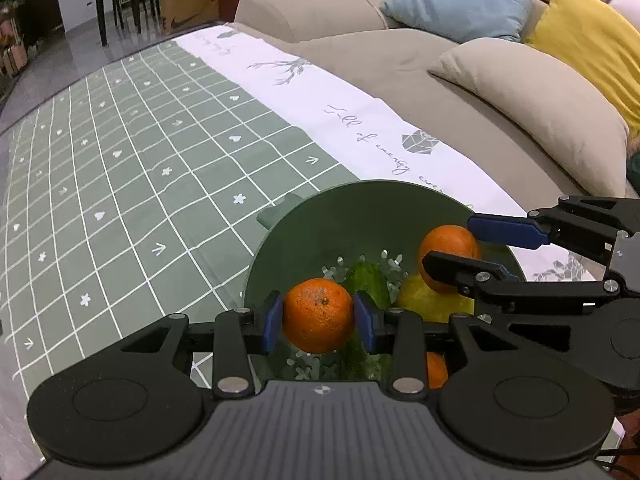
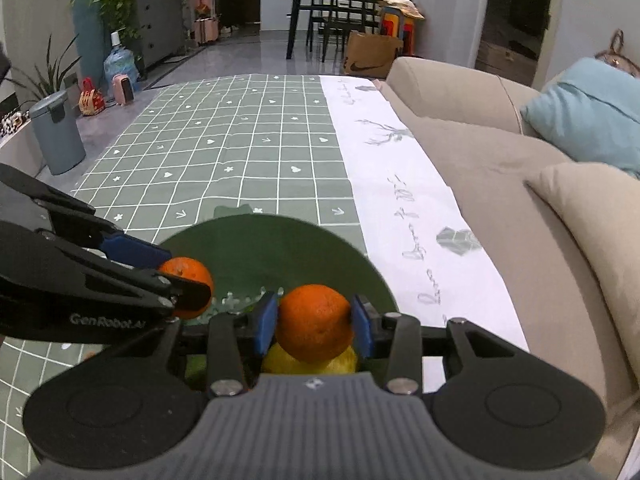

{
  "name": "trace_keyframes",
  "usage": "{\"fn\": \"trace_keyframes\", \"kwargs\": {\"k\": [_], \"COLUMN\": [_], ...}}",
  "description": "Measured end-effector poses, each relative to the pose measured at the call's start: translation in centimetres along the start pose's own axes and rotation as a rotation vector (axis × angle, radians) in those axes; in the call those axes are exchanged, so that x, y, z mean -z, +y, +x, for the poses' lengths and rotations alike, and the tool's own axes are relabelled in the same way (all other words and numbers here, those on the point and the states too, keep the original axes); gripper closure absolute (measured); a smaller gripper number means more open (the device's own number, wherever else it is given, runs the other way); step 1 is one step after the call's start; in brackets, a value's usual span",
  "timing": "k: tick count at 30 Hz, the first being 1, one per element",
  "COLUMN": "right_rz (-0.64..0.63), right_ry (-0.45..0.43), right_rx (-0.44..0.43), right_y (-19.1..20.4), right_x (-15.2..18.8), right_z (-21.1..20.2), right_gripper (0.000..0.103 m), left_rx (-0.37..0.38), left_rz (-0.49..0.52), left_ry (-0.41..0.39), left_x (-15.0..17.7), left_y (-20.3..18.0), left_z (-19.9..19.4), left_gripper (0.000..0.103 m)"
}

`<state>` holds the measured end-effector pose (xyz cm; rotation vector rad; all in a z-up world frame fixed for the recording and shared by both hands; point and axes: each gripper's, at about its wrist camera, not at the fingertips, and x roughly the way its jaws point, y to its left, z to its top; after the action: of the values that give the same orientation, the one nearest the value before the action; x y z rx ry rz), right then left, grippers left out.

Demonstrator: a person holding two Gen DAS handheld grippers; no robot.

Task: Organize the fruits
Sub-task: 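Carry both oranges over the green colander and release them inside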

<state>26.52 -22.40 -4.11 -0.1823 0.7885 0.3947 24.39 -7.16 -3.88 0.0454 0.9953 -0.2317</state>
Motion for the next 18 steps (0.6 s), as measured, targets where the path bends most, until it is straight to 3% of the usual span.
{"fn": "trace_keyframes", "kwargs": {"k": [8, 18], "right_rz": [0.002, -0.003], "right_ry": [0.0, -0.002], "right_rx": [-0.019, -0.006], "right_y": [-0.2, 0.4], "right_x": [-0.6, -0.8], "right_z": [1.1, 0.3], "right_gripper": [0.066, 0.066], "left_rx": [-0.005, -0.005], "left_rz": [-0.015, -0.023], "left_ry": [0.027, -0.004], "left_x": [0.1, 0.3], "left_y": [0.7, 1.1], "left_z": [1.1, -0.6], "left_gripper": [0.058, 0.052]}}
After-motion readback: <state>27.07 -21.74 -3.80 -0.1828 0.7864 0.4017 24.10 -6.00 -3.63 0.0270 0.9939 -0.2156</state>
